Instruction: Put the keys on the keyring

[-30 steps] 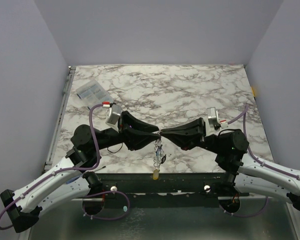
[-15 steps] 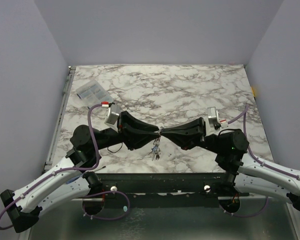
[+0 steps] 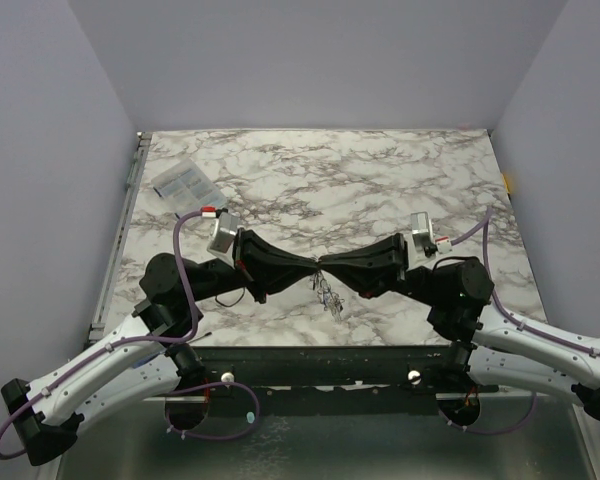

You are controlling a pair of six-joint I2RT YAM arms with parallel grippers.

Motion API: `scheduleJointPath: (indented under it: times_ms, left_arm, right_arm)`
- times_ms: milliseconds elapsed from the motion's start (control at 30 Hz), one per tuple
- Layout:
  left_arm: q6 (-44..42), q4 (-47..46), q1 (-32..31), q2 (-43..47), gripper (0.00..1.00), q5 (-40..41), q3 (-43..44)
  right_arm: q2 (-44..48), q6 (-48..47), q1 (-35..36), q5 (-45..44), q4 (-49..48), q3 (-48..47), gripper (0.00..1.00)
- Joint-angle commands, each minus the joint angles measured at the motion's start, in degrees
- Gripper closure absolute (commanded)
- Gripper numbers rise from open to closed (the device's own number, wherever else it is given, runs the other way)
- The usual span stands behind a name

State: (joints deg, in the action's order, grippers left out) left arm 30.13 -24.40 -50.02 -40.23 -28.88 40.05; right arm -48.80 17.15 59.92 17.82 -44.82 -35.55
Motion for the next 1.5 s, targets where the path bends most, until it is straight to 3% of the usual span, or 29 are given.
scheduleJointPath:
  times_ms: [0, 100, 400, 633, 767, 900, 1233, 1467]
  left_arm:
    - [-0.59, -0.82, -0.34, 0.75, 1.0, -0.23, -0.86]
    - [-1.48, -0.2, -0.35, 1.03, 1.0, -1.02, -0.6]
    - [-6.92, 7.02, -0.34, 2.55, 1.0, 0.94, 1.83]
    - [-8.7, 9.65, -0.39, 2.83, 1.0, 1.66, 2.49]
    - [-9.46, 10.94, -0.39, 2.57, 1.0, 1.29, 2.87]
    - [-10.7, 13.21, -0.41, 1.76, 1.0, -0.81, 3.73]
    - [-14.25, 19.83, -0.34, 0.19, 1.0, -2.41, 6.22]
    - [-15.92, 21.9, -0.34, -1.32, 1.0, -3.1, 7.17]
  right_arm:
    - [0.54, 0.31, 0.39, 0.49, -1.74, -2.49, 0.99]
    - [1.36, -0.1, 0.37, -0.22, 0.73, -3.06, 0.99]
    - [3.89, -2.58, 0.39, -0.43, 9.55, -5.63, 0.77]
    - [6.49, -5.07, 0.44, -2.06, 16.3, -6.84, 0.68]
    - [6.61, -10.7, 0.39, -2.35, 27.89, -12.18, 0.54]
    - [2.56, -18.21, 0.37, -1.26, 46.29, -21.8, 0.43]
    - [-2.97, -27.87, 0.44, 7.53, 76.66, -37.43, 0.47]
    - [-6.86, -28.89, 0.37, 8.65, 85.17, -41.92, 0.5]
